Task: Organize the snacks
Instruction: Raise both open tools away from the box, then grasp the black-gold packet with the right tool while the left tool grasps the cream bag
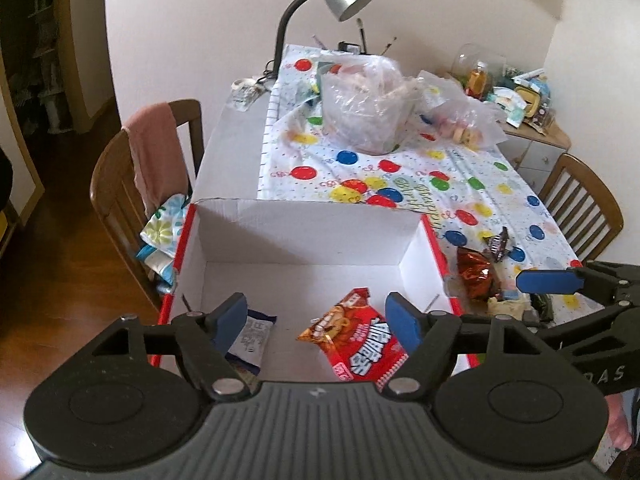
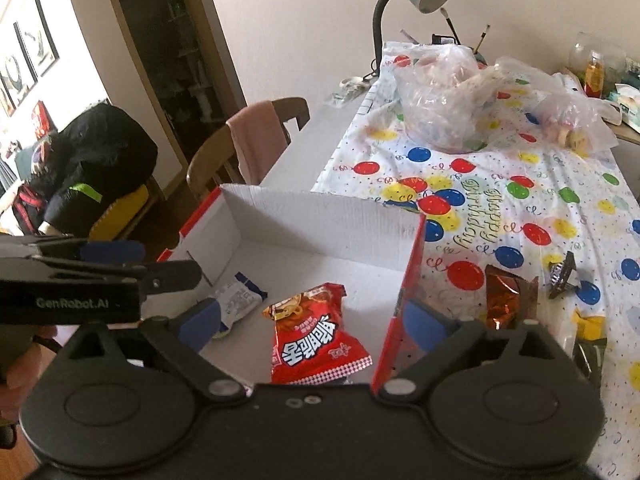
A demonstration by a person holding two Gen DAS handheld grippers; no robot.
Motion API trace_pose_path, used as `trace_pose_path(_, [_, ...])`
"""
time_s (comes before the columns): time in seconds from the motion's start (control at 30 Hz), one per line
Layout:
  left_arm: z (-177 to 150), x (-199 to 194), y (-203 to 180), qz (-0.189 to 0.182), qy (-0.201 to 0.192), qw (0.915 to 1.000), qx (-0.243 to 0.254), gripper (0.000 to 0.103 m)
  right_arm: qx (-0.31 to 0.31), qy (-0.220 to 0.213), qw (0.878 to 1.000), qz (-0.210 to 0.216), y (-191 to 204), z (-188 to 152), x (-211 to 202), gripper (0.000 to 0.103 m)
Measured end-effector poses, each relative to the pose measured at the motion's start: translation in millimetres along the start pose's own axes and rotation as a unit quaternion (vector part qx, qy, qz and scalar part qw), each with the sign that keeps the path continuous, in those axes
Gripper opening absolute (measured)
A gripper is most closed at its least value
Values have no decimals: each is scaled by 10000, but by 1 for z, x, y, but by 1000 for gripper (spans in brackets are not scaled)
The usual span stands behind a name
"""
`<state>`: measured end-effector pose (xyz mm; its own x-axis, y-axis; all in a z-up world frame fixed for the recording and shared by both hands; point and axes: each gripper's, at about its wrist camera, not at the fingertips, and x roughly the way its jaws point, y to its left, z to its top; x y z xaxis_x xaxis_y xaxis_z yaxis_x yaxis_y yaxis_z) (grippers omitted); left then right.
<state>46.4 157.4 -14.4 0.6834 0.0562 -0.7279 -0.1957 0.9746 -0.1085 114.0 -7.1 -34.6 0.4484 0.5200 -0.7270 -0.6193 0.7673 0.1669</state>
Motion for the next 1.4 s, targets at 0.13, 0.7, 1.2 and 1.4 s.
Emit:
trace_pose_path(0.13, [-5,-5,-16,-126,-117,9998,24,77,12,-134,9999,54,-11,-4,-15,103])
trace_pose_path(0.7, [-16,27,-119,-550,-33,9985,16,86,175,-340,9989,-285,-117,-31,-70,103])
trace_pose_path(1.2, [-46,80,-216,-428,448,9970,458,86,262,255,9974,-621,-233,-72,-65,103])
trace_pose_path(1.4, [-55,106,-245,-310,639,9956,614,86,347,434,9964,-647,-264,-81,-52,102])
